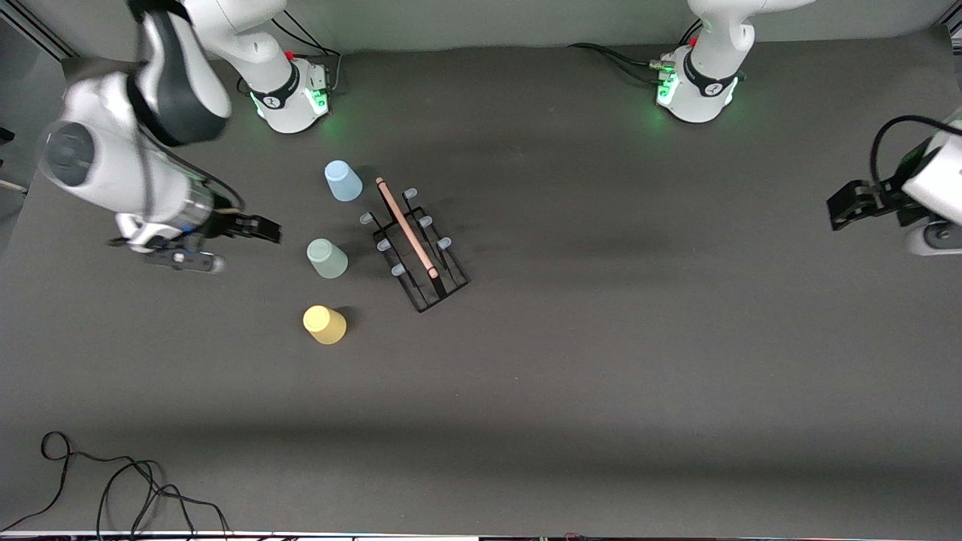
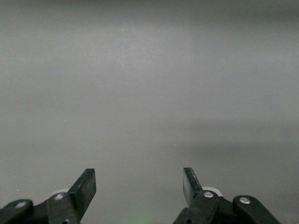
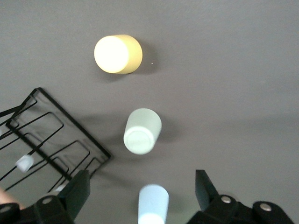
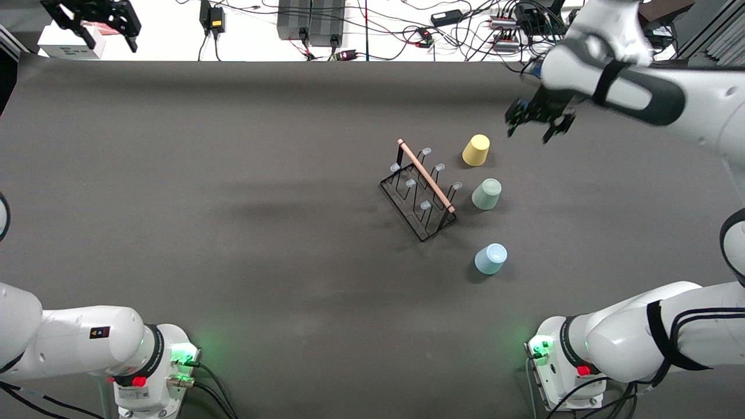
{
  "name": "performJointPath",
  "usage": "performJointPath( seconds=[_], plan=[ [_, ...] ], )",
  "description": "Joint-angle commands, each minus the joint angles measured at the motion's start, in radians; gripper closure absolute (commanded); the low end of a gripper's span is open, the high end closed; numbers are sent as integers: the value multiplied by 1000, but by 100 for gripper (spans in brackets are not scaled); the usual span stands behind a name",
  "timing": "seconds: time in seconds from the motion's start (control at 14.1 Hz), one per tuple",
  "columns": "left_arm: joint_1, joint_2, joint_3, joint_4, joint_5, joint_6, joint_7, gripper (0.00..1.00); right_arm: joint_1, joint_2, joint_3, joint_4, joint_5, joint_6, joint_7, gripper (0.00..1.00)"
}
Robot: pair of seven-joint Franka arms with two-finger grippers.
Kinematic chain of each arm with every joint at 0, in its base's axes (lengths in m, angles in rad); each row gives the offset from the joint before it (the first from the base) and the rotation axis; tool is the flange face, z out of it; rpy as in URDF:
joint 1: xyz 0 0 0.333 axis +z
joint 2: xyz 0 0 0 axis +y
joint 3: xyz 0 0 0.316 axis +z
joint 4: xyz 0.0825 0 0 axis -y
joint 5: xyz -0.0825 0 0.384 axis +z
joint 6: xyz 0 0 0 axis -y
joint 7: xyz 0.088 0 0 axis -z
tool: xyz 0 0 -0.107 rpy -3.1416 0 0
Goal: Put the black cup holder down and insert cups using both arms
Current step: 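Grasp the pale green cup with the right gripper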
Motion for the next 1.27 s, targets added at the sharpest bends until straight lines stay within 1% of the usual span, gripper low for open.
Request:
performJointPath(
  seconds=[0.0, 0.14, 0.21, 0.28, 0.35, 0.42, 0.49, 0.64, 0.71, 0.85, 0.92, 0.99, 1.06, 1.13, 1.2],
  plan=[
    [-2, -48, 20, -70, -15, 45, 83, 10, 31, -8, -9, -180, 46, 229, 25, 0],
    [-2, -36, 29, -103, -15, 71, 89, 0, 69, 47, -9, -208, 48, 321, 25, 0],
    [0, -25, 43, -103, -15, 77, 87, 0, 69, 75, -9, -206, 54, 352, 27, 0],
    [-2, -28, 60, -103, -15, 71, 88, 0, 74, 102, -7, -208, 78, 392, 25, 0],
    [-2, -36, 65, -104, -15, 61, 90, 0, 81, 136, -7, -208, 115, 427, 25, 0],
    [-2, -47, 65, -107, -12, 48, 90, 0, 120, 173, -7, -208, 141, 466, 25, 0],
    [-2, -59, 65, -107, -12, 39, 90, 0, 150, 208, -10, -208, 154, 505, 25, 0],
    [-2, -85, 65, -109, -12, 27, 88, 0, 158, 271, -7, -208, 169, 559, 25, 0],
    [-2, -99, 66, -110, -14, 24, 102, 1, 166, 288, -7, -208, 171, 575, 25, 0],
    [-17, -120, 116, -124, -18, 43, 140, 1, 175, 295, -9, -208, 171, 576, 25, 0],
    [-26, -122, 129, -126, -18, 44, 163, 1, 175, 295, -9, -209, 171, 576, 24, 0],
    [-36, -122, 146, -130, -21, 51, 179, 1, 175, 298, -9, -209, 171, 576, 19, 11],
    [-58, -122, 166, -142, -43, 76, 184, 1, 175, 299, -9, -209, 171, 576, 13, 41],
    [-87, -122, 198, -142, -64, 94, 184, 0, 175, 299, -9, -209, 171, 575, 13, 77],
    [-112, -122, 216, -136, -70, 94, 184, 0, 175, 295, -9, -209, 171, 569, 11, 100]
  ],
)
